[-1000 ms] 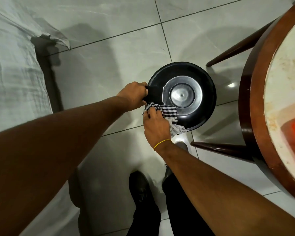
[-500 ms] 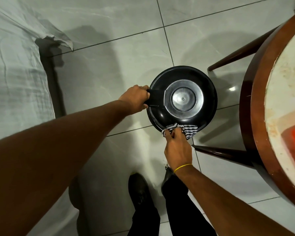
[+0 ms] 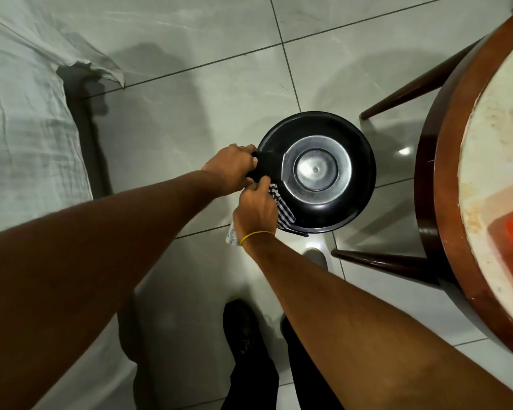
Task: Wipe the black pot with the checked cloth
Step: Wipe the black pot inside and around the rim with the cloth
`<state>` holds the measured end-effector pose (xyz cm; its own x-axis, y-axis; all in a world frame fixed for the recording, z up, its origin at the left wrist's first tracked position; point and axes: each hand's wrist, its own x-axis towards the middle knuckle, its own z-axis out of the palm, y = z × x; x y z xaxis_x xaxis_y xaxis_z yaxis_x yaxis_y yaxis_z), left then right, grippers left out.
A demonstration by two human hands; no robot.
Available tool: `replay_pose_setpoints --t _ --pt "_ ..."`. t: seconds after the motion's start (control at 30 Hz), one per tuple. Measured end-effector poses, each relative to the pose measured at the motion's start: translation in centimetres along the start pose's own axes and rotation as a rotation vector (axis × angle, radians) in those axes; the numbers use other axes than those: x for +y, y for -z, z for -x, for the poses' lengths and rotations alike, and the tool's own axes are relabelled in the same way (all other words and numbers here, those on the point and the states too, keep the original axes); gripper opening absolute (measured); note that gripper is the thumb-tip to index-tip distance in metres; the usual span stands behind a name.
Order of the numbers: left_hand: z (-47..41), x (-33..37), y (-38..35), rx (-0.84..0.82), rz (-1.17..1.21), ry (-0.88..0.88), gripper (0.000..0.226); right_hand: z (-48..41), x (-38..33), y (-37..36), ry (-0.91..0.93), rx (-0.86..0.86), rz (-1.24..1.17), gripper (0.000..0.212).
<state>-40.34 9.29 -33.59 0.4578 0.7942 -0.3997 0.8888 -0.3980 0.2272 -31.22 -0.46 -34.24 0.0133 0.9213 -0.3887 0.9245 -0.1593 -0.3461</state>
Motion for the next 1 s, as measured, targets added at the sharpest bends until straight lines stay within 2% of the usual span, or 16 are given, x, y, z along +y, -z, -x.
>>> replay_pose_setpoints --t 0.17,0.4,0.57,0.63,0.7,0.77,0.9,1.0 --pt "0.1 0.3 -0.1 -0.026 -0.008 0.008 0.043 1.4 2.2 0.3 0.093 -0.042 0.075 0.036" --pt "0.0 0.0 0.0 -0.053 -0.052 0.005 0.043 5.3 10.0 1.9 0.187 -0.114 0.160 0.052" --pt "-0.1 -0.1 -0.3 -0.054 -0.060 -0.020 0.041 5.9 15.2 4.2 0.073 0.080 0.098 0.060" --pt "0.0 0.0 -0.3 -0.053 -0.055 -0.018 0.041 4.9 16.3 4.9 -0.050 0.190 0.019 0.063" --pt "0.1 -0.1 -0.3 -0.056 -0.053 -0.020 0.042 3.0 16.6 5.2 -0.224 0.240 -0.101 0.065" --pt "0.1 0.0 -0.5 -0.058 -0.063 -0.022 0.043 1.0 16.2 5.4 -0.324 0.292 -0.164 0.063" --pt "0.4 0.5 -1.3 -0.045 -0.064 0.011 0.046 -2.6 14.9 6.0 -0.389 0.437 -0.214 0.060" --pt "0.7 1.3 -2.2 -0.026 -0.079 0.048 0.051 -5.1 14.4 7.0 -0.394 0.457 -0.201 0.059"
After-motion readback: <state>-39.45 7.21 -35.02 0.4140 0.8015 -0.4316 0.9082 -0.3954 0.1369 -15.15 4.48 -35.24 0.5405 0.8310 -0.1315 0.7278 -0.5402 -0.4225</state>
